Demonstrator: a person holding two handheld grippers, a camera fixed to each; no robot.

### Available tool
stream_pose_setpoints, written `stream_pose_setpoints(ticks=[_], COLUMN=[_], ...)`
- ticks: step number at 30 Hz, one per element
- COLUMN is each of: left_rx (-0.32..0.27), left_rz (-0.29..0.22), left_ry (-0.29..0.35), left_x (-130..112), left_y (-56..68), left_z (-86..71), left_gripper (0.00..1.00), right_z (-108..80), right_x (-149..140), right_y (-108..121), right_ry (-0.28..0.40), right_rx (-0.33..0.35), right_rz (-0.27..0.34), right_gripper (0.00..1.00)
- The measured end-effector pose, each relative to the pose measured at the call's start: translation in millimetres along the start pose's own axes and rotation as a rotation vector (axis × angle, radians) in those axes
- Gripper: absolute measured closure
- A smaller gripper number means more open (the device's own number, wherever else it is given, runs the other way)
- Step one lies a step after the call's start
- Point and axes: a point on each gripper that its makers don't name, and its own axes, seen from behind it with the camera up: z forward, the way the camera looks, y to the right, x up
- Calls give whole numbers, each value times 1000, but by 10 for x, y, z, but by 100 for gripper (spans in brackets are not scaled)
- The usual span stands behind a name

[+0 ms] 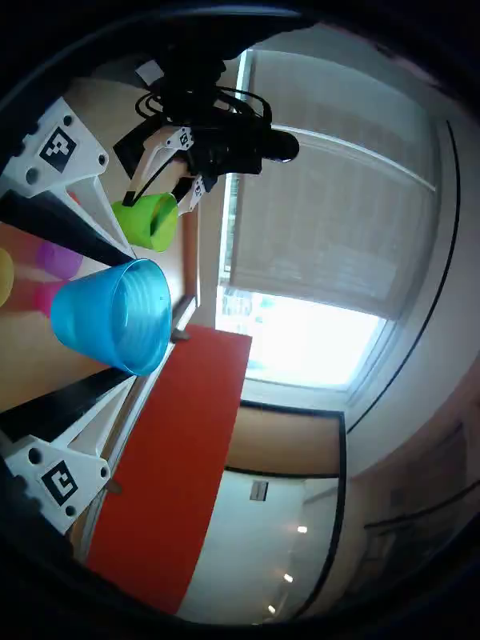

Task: Pour water

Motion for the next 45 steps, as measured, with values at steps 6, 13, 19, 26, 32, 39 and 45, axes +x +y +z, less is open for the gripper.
stream_pose_setpoints(ticks=[6, 13, 19, 26, 32, 39, 45], left_rx=[-5, -17, -35, -49, -55, -68, -68], left_rz=[-4, 5, 6, 16, 5, 18, 23], left_ry=[2, 0, -2, 8, 11, 8, 9], left_x=[-21, -54, -86, -79, -108, -121, -123], left_y=[14, 57, 120, 174, 190, 248, 282], left_z=[-1, -2, 8, 16, 32, 32, 48], left_gripper=[20, 20, 20, 20, 20, 20, 20], right_z=[9, 38, 52, 63, 88, 117, 138], right_x=[50, 113, 137, 158, 212, 228, 239], right_y=[-11, -27, -49, -53, -57, -51, -65], right_ry=[-3, -5, -13, -21, -17, -23, -27], right_rx=[9, 22, 38, 46, 51, 60, 60], right_rz=[-38, -88, -115, -162, -203, -245, -291], right_gripper=[11, 11, 11, 11, 11, 11, 11])
